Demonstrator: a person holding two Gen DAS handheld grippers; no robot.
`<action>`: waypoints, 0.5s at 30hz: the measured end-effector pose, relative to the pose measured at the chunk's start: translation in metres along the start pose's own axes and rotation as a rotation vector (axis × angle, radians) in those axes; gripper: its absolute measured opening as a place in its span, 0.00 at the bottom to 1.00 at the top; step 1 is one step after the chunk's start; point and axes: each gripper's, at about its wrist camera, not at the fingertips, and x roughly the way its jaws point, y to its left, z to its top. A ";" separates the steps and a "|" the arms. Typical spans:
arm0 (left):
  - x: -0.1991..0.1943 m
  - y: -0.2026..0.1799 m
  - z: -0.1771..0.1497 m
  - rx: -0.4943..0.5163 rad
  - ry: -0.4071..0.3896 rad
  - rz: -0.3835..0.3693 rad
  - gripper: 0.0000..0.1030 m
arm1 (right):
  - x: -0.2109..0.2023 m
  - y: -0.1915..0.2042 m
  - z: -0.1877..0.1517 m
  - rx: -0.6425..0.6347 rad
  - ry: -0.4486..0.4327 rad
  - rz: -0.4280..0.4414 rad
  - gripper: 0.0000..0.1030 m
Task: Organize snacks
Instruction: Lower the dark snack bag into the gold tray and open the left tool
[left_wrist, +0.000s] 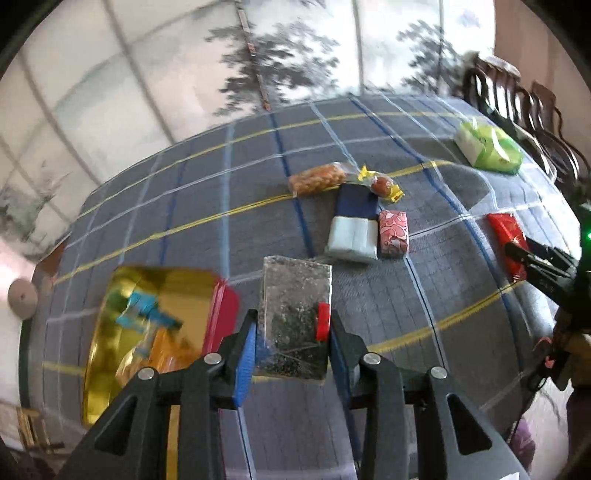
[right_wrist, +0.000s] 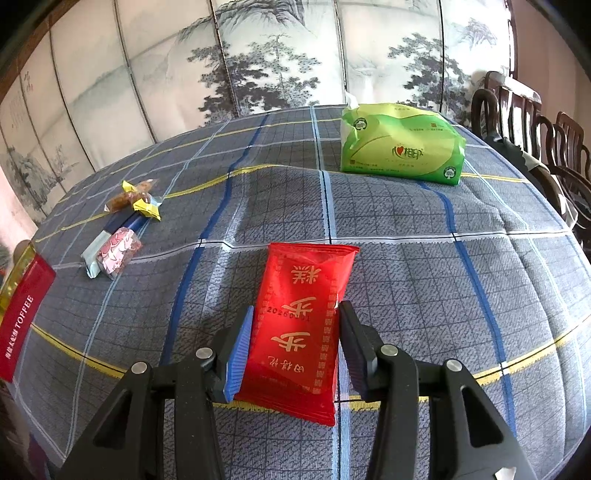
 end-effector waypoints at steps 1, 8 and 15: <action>-0.005 0.001 -0.004 -0.012 -0.002 0.000 0.35 | 0.000 0.000 0.000 -0.002 0.001 -0.002 0.44; -0.035 0.013 -0.030 -0.057 -0.041 0.059 0.35 | 0.001 0.004 -0.001 -0.021 0.004 -0.023 0.44; -0.044 0.033 -0.049 -0.104 -0.058 0.084 0.35 | 0.002 0.009 -0.001 -0.044 0.009 -0.051 0.43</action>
